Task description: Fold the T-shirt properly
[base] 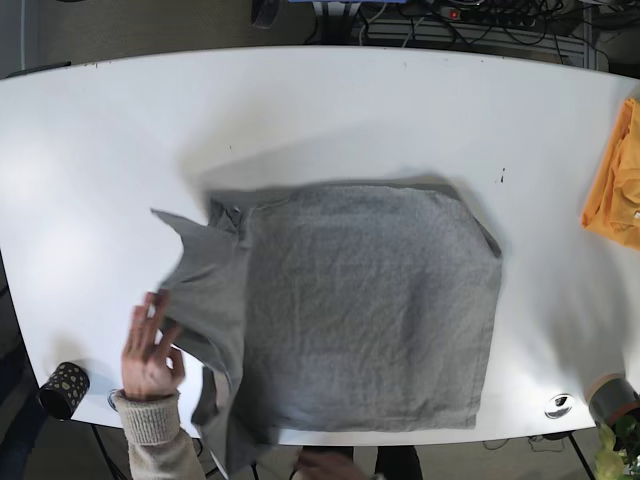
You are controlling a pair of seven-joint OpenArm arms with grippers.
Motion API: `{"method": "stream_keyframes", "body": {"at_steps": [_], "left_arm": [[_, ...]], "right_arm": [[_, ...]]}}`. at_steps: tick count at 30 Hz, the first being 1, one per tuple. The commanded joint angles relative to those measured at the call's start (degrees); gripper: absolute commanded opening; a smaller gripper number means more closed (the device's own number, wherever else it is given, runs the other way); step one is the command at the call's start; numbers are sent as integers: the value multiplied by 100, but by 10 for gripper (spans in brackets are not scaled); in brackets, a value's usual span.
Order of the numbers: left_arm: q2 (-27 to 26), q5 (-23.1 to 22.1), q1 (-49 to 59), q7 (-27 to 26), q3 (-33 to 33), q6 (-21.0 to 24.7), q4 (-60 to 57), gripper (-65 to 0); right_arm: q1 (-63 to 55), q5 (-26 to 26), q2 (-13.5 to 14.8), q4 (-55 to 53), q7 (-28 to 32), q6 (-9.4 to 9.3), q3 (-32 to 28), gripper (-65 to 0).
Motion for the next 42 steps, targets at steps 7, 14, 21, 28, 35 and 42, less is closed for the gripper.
{"method": "stream_keyframes", "body": {"at_steps": [7, 14, 21, 28, 35, 42], "left_arm": [[-6, -12, 213, -37, -10, -39, 371, -11], [-6, -21, 1066, -37, -10, -39, 1839, -11], [30, -29, 1602, -28, -19, -39, 3043, -11], [38, -29, 1945, -28, -19, -39, 3975, -11], [47, -29, 1963, -28, 7, -39, 4265, -11], [126, -38, 1673, -28, 7, -21, 4265, -11]], "right_arm": [[-107, 23, -83, -555, 739, 25, -74, -447], [-687, 32, -39, -98, 933, 25, 181, -447], [-1391, 32, -83, 1036, 933, 25, 594, -447], [-1953, 41, -92, 2214, 915, 25, 646, -447], [-1988, 1060, -48, 2698, 827, 69, 1007, -447], [-1602, 1878, 480, 3111, 414, 78, 1007, -445]]}}
